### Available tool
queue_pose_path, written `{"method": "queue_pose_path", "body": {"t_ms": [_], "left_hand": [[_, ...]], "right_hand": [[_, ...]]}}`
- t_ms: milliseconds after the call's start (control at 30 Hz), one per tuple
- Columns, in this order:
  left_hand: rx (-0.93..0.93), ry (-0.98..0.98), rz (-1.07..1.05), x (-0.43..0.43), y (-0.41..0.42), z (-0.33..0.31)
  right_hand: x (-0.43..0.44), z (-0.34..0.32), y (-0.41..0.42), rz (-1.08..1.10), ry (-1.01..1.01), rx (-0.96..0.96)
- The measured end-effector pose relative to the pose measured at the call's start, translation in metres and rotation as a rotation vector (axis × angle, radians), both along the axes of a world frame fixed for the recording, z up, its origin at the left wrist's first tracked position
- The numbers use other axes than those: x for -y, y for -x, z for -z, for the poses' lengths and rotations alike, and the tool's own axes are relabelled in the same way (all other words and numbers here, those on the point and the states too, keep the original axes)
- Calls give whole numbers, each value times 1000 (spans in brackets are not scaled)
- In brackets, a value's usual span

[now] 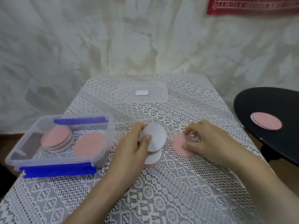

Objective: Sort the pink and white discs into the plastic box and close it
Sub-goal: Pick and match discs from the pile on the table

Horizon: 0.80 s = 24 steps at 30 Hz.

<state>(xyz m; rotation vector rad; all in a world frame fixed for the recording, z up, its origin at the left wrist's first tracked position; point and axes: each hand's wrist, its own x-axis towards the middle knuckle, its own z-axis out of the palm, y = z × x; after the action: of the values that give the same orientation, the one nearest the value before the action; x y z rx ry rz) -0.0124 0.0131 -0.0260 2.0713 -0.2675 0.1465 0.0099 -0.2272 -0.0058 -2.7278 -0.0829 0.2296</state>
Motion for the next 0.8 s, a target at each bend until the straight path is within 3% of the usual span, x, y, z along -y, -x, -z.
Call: {"method": "queue_pose_path", "body": {"t_ms": [400, 800], "left_hand": [[-41, -17, 5, 26, -14, 2], [-116, 86, 35, 39, -18, -3]], "right_hand": [[9, 3, 8, 39, -234, 7], [13, 7, 10, 6, -249, 9]]}}
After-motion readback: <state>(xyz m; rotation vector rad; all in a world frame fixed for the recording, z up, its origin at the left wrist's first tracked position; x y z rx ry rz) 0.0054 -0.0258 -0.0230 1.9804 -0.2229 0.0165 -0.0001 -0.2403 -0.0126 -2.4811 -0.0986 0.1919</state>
